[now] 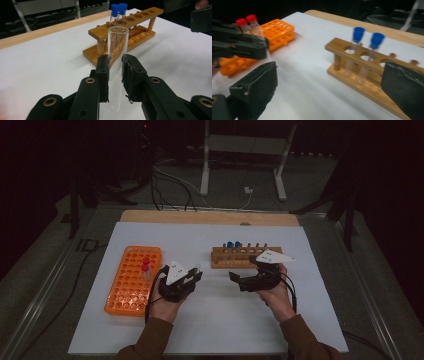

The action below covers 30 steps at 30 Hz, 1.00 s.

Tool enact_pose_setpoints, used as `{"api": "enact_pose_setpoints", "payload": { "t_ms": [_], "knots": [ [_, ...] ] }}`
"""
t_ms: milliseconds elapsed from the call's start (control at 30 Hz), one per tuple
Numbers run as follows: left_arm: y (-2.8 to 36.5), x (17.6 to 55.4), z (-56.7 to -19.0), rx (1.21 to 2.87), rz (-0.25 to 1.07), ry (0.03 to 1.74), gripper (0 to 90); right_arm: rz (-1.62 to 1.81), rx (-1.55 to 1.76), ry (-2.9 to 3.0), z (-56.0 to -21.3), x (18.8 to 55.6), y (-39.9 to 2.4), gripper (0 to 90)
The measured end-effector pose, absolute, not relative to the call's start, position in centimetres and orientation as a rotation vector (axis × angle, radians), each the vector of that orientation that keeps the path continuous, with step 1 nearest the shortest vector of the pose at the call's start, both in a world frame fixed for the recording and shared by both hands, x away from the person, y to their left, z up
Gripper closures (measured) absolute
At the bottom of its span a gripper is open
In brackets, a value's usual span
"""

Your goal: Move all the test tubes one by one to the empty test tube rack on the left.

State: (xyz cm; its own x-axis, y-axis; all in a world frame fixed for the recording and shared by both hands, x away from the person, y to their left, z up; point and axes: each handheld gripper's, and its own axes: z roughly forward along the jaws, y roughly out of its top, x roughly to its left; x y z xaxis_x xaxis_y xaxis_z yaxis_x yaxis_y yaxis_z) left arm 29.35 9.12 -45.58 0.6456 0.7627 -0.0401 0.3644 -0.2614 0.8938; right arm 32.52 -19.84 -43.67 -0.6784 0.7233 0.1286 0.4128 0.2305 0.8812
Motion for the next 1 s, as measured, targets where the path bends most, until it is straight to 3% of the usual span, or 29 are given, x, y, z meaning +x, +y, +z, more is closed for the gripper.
{"api": "enact_pose_setpoints", "payload": {
  "t_ms": [1000],
  "knots": [
    [14.7, 26.8, -45.4, 1.819, 0.538, 0.961, 75.2, 1.366, 1.142, 2.096, -45.2, 31.4, -24.1, 0.0]
  ]
}}
